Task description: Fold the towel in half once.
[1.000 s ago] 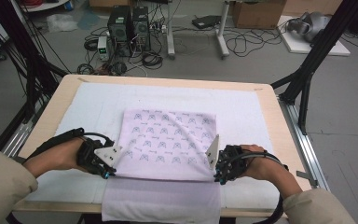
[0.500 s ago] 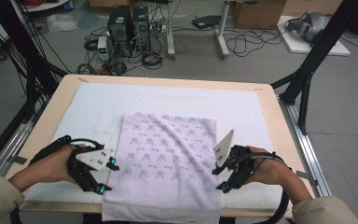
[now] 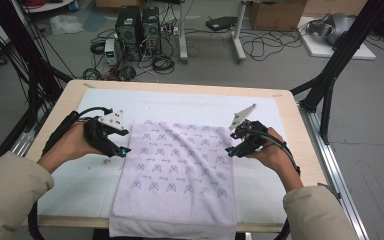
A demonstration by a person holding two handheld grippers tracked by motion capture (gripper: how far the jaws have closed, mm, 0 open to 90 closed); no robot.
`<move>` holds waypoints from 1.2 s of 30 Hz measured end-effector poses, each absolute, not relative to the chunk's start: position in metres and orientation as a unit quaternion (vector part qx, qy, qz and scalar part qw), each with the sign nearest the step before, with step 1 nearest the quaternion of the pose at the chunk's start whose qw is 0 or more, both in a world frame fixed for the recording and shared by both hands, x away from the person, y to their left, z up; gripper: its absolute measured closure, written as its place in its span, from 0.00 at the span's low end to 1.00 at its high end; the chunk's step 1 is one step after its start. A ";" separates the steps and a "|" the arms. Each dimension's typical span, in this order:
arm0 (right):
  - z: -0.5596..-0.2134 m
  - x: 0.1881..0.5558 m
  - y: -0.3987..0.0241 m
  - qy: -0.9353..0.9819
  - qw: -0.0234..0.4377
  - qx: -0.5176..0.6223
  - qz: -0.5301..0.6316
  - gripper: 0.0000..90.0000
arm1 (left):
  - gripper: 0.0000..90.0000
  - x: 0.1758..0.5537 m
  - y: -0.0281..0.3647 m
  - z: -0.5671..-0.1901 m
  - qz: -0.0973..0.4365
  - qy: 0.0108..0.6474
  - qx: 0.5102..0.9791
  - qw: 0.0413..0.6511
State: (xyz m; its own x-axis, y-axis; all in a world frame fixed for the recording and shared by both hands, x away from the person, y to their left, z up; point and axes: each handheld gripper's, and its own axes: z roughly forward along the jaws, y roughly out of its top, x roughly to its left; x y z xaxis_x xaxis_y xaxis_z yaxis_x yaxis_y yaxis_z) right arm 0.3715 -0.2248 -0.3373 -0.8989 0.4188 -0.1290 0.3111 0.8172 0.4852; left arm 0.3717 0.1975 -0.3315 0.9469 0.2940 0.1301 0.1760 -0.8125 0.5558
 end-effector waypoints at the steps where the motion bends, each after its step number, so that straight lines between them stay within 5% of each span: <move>1: -0.337 0.376 -0.223 0.946 0.123 0.195 0.227 0.44 | 0.38 0.376 0.196 -0.331 0.106 0.129 0.946 0.278; 23: -0.367 0.449 -0.219 0.939 0.131 0.269 0.171 0.35 | 0.34 0.464 0.197 -0.360 0.093 0.229 0.934 0.257; 36: -0.392 0.486 -0.221 0.940 0.101 0.288 0.150 0.52 | 0.42 0.503 0.186 -0.378 0.064 0.252 0.934 0.246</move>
State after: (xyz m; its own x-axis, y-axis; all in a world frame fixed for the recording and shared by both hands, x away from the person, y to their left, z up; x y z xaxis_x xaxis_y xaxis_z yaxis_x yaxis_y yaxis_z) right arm 0.4863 -0.2209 -0.3915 -0.8137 0.5718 -0.1043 0.5108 0.7891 0.3411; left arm 0.5032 0.1856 -0.3785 0.8647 0.5023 -0.0039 0.4391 -0.7521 0.4915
